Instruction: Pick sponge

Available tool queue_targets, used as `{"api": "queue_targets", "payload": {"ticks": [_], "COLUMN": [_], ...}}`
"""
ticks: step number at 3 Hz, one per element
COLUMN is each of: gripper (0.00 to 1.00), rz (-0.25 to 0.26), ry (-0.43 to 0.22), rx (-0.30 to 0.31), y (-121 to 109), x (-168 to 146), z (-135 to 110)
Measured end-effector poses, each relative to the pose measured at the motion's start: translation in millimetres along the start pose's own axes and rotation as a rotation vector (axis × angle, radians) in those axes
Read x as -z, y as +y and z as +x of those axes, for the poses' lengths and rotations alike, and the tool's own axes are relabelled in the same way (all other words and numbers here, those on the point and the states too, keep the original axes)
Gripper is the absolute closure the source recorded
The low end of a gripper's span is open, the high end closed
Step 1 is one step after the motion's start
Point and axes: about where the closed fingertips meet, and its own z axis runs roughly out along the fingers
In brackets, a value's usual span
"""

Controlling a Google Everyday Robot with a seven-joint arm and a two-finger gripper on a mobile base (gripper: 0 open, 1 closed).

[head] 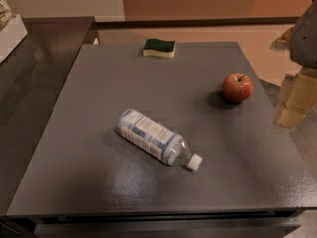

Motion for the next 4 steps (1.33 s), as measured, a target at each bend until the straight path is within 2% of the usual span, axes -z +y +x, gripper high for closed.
{"api": "queue_targets", "payload": {"ticks": [1,2,4], "gripper": [0.0,0.0,0.0], "rz": [0.002,-0.002,-0.006], "ry": [-0.009,-0.063,-0.214], "rx": [-0.003,-0.025,-0.069], "y": [-3.6,-19.7,-72.8], "x": [-0.1,-6.7,-34.4], "z": [-2.0,-9.9,-43.5]}}
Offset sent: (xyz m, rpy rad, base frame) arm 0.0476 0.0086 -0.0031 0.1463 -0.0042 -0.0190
